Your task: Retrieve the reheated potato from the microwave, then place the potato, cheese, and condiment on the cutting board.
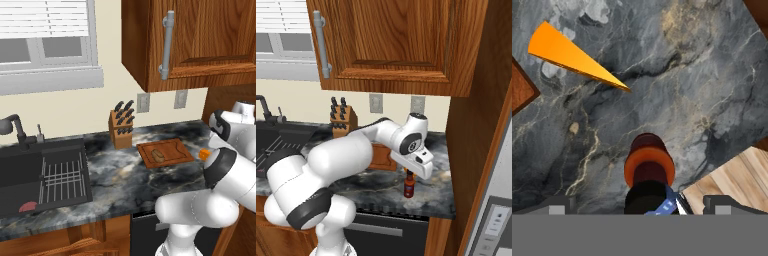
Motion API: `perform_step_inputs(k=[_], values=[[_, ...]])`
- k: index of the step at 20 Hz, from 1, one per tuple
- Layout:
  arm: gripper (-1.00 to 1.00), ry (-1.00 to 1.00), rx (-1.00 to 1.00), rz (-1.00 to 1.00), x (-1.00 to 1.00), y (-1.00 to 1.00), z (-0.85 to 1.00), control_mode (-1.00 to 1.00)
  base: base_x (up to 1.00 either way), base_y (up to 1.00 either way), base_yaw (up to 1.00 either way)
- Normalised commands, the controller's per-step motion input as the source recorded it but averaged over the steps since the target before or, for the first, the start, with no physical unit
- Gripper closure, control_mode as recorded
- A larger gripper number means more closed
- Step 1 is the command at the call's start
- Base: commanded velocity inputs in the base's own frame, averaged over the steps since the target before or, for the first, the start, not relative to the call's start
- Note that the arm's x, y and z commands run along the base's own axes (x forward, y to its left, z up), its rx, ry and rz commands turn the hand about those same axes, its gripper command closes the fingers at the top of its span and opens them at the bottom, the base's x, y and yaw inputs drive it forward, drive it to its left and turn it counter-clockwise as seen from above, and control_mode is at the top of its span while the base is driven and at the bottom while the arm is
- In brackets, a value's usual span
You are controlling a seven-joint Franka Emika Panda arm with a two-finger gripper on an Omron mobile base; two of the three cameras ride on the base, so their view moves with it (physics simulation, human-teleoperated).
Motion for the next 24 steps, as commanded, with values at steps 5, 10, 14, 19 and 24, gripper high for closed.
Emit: perform_step_inputs(k=[5,10,14,19,24], values=[[-1.00,0.00,0.00,0.00,0.00,-0.08,-0.04,-1.00,0.00,0.00,0.00],[-1.00,0.00,0.00,0.00,-0.01,0.00,0.00,-1.00,0.00,0.00,0.00],[-1.00,0.00,0.00,0.00,-0.01,0.00,0.00,-1.00,0.00,0.00,0.00],[1.00,0.00,0.00,0.00,-0.01,0.00,-0.03,-1.00,0.00,0.00,0.00],[1.00,0.00,0.00,0.00,0.00,0.00,-0.05,-1.00,0.00,0.00,0.00]])
